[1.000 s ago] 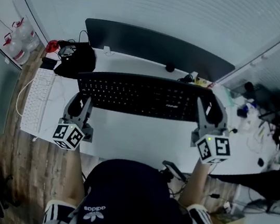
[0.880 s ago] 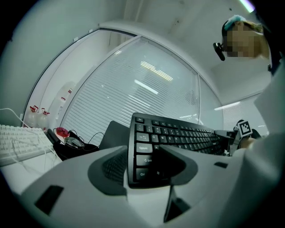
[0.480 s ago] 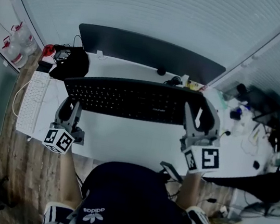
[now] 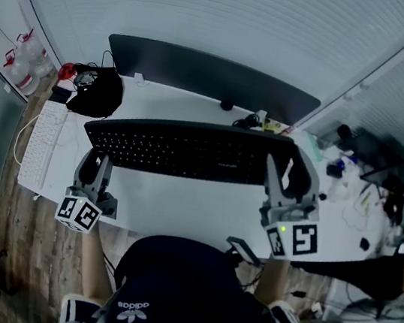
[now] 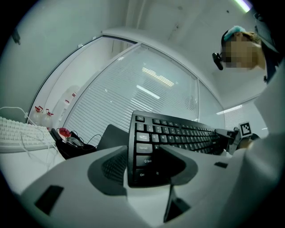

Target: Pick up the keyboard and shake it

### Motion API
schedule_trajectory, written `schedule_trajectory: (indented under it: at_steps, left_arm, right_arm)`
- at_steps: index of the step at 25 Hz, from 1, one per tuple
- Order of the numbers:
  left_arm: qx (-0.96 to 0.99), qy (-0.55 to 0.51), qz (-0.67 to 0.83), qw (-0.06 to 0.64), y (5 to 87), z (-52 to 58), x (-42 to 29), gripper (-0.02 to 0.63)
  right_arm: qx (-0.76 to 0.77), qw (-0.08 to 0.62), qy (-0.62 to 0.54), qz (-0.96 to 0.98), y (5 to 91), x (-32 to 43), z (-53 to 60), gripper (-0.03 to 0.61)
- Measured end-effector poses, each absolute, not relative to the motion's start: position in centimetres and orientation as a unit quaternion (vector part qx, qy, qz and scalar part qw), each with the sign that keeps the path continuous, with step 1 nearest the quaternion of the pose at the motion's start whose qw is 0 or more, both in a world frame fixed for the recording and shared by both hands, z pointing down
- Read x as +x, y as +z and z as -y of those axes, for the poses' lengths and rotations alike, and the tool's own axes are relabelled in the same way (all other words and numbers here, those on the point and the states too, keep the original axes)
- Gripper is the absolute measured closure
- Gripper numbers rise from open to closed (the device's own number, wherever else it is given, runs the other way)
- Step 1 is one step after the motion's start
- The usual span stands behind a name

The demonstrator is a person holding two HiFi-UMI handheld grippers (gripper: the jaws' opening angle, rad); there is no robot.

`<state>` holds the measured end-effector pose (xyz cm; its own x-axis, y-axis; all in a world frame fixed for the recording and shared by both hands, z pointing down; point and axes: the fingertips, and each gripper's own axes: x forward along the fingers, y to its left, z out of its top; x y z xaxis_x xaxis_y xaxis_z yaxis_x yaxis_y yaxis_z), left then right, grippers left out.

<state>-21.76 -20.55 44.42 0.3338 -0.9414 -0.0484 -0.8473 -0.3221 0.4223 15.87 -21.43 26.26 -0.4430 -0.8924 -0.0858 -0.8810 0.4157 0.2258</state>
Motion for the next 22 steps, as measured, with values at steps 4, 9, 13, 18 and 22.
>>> schedule_trajectory:
  at_steps: [4, 9, 13, 18, 22]
  left_arm:
    - [0.8, -0.129, 0.565, 0.157, 43.9, 21.5, -22.0, 0.399]
    - [0.803, -0.125, 0.561, 0.159, 43.7, 21.4, -22.2, 0.399]
    - [0.8, -0.122, 0.561, 0.173, 44.3, 22.7, -21.8, 0.399]
    - [0.803, -0.126, 0.553, 0.181, 44.9, 23.2, -21.9, 0.399]
    - [0.804, -0.121, 0.557, 0.17, 44.3, 23.7, -21.8, 0.399]
  right_arm:
    - [0.521, 0.014, -0.106, 0.847, 26.6, 16.2, 23.2, 0.388]
    - [0.522, 0.013, -0.117, 0.845, 26.0, 16.0, 22.1, 0.388]
    - [0.524, 0.013, -0.113, 0.844, 26.1, 15.8, 24.4, 0.39]
    - [0.519, 0.007, -0.108, 0.848, 26.0, 15.9, 24.5, 0.396]
    - [0.534, 0.002, -0.091, 0.841, 26.2, 16.2, 25.1, 0.394]
